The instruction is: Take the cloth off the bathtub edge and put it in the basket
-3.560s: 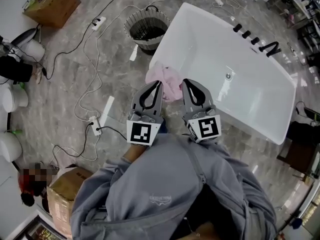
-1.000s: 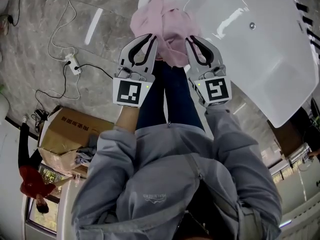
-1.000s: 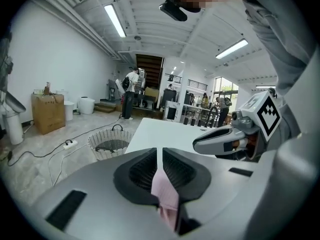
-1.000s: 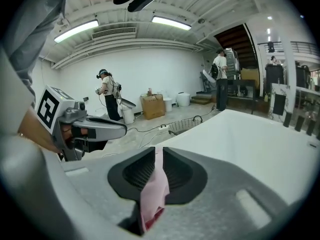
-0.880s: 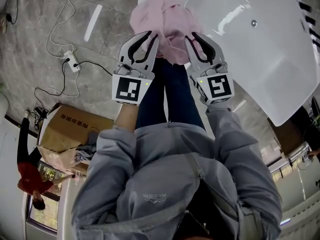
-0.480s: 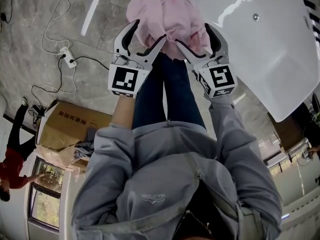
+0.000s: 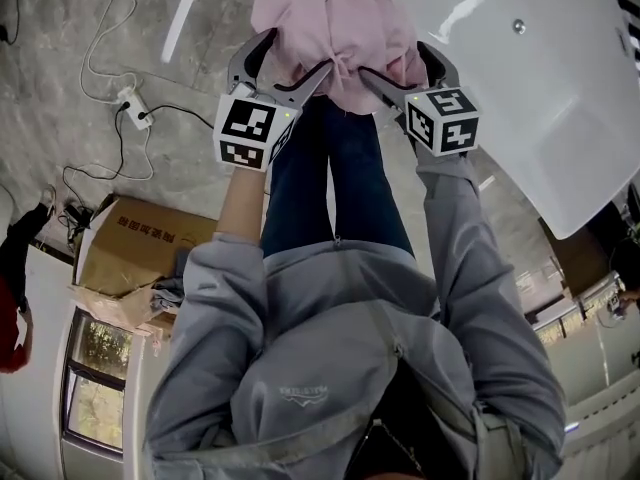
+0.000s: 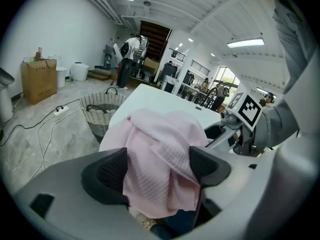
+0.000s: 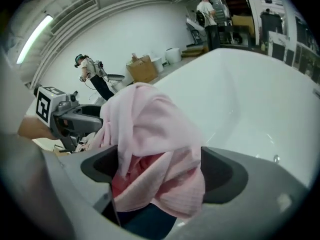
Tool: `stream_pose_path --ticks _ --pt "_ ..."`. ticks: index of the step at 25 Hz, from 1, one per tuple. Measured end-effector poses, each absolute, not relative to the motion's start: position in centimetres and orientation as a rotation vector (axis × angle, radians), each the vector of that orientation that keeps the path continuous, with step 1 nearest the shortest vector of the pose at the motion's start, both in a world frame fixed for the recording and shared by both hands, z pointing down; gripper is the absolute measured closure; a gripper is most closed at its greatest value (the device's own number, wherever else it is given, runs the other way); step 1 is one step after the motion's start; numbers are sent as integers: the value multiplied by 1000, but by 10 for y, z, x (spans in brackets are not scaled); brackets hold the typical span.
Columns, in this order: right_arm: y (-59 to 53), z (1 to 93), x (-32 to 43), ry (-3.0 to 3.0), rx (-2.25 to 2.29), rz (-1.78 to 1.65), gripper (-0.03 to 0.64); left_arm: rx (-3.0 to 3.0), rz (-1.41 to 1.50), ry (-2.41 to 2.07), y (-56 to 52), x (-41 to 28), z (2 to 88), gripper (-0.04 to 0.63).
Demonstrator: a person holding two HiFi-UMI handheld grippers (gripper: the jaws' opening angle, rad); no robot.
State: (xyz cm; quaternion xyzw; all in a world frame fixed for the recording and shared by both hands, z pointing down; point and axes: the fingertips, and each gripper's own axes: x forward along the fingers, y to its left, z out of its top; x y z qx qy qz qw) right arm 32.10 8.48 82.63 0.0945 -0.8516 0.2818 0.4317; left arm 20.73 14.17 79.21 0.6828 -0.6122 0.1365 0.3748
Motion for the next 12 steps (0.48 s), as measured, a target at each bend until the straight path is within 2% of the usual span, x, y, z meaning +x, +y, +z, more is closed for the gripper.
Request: stream_pose_path --ticks 6,12 --pt "96 850 318 -2026 165 686 124 1685 466 -1432 149 217 820 232" --pt "99 853 315 -2003 117 629 126 1671 449 -1376 143 226 830 232"
